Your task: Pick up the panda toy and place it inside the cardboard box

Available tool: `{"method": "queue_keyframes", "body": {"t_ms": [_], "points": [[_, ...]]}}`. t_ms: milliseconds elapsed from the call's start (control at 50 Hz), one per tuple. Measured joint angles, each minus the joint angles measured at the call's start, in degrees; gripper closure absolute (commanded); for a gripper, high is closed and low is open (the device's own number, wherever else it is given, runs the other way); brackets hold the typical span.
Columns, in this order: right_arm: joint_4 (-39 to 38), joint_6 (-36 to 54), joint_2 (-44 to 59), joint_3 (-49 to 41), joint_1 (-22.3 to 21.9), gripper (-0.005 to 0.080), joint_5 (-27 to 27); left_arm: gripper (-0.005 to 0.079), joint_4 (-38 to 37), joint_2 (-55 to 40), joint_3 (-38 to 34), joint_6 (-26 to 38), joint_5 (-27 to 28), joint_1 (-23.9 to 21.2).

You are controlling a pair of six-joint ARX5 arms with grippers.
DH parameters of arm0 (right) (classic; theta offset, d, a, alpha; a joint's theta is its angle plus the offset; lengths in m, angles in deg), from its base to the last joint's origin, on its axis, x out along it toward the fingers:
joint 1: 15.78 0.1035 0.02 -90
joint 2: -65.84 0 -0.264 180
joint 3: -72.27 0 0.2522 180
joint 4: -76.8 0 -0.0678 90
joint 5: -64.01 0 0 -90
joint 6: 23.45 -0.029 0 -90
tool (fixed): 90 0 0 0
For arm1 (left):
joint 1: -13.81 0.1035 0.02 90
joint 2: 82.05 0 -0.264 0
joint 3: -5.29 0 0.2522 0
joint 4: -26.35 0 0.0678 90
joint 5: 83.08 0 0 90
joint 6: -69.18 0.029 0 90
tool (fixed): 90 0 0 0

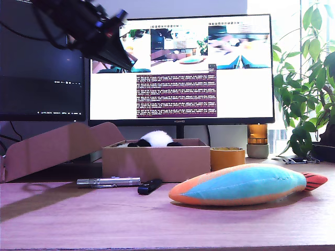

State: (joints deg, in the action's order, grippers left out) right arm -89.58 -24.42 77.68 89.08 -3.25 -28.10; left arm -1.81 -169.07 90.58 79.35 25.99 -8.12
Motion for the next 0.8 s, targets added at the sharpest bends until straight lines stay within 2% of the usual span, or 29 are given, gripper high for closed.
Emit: {"method": "queue_keyframes", "body": {"t_ms": [160,280,580,800], "points": [[0.00,-1.79,0.00,0.00,-5.90,0.0765,-0.26,0.0762,2.93,5.68,-5.57,-1.36,-0.04,1.73],[0.00,-1.86,0.00,0.00,-8.04,0.0765,-0.26,0.0762,6.08,9.60,-11.17,-2.84,-0.04,2.84],[0.11,-1.97,0.00,0.00,-8.41,0.0765,-0.28,0.0762,14.19,21.92,-27.78,-6.95,-1.25,7.19],[4.52,-1.97,-0.02,0.00,-8.41,0.0765,-0.28,0.0762,16.61,30.69,-35.43,-9.05,-1.57,12.35]]}}
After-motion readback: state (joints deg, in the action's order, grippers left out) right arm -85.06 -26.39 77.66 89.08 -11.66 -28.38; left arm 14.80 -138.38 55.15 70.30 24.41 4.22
